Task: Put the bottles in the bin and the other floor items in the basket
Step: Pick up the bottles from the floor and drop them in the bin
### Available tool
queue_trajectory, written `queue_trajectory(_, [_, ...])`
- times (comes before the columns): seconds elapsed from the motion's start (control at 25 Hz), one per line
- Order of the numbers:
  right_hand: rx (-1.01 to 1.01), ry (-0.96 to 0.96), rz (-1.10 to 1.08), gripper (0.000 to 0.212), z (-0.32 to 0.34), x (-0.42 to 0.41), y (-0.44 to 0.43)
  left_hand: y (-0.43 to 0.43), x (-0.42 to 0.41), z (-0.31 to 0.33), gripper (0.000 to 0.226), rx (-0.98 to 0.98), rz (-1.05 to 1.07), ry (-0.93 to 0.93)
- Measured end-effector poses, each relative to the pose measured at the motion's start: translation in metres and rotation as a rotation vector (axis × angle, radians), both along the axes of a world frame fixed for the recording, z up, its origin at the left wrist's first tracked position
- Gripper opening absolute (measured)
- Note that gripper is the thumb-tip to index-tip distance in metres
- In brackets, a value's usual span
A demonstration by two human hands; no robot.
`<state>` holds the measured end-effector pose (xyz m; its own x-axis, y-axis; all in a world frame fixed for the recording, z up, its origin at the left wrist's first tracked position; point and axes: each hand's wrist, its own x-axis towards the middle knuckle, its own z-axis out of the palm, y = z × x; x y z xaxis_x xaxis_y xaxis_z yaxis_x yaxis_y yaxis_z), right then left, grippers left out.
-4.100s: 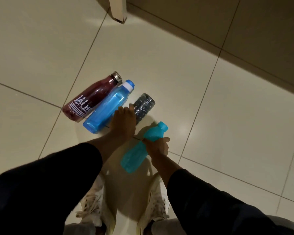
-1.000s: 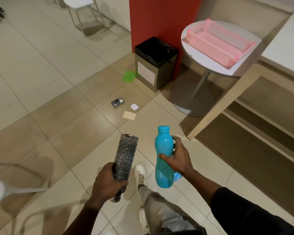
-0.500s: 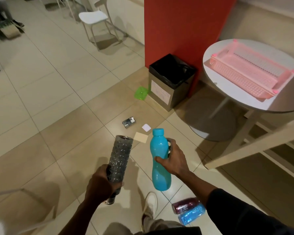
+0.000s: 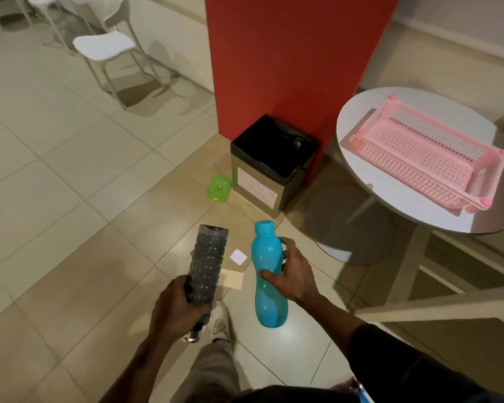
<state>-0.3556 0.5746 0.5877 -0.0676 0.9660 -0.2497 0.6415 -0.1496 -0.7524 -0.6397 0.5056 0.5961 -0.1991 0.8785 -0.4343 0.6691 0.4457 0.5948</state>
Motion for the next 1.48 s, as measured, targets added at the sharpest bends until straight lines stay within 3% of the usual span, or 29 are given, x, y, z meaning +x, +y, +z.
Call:
queue_trajectory(0.28, [-0.015,-0.055,-0.201,0.090,0.008,0.002,0.127,0.188,-0.010,0.003,0.071,-0.064,-0.198,-0.014])
queue_trajectory(0.56, [0.011,0.026,-0.314,0.079,-0.011,0.040,0.242,0.326,0.039,-0.016,0.072,-0.108,-0.255,-0.029])
queue_trajectory(0.84, [-0.215,0.089,-0.287,0.088,-0.066,0.096,0.386,0.439,0.109,-0.062,0.074,-0.189,-0.136,0.025])
queue_trajectory(1.2, [-0.235,-0.018,-0.374,0.092,-0.118,0.135,0.556,0.604,0.181,-0.118,0.067,-0.329,-0.016,0.018])
queue_trajectory(1.48, [-0.368,-0.112,-0.398,0.078,-0.167,0.150,0.618,0.686,0.205,-0.158,0.064,-0.426,0.096,-0.095])
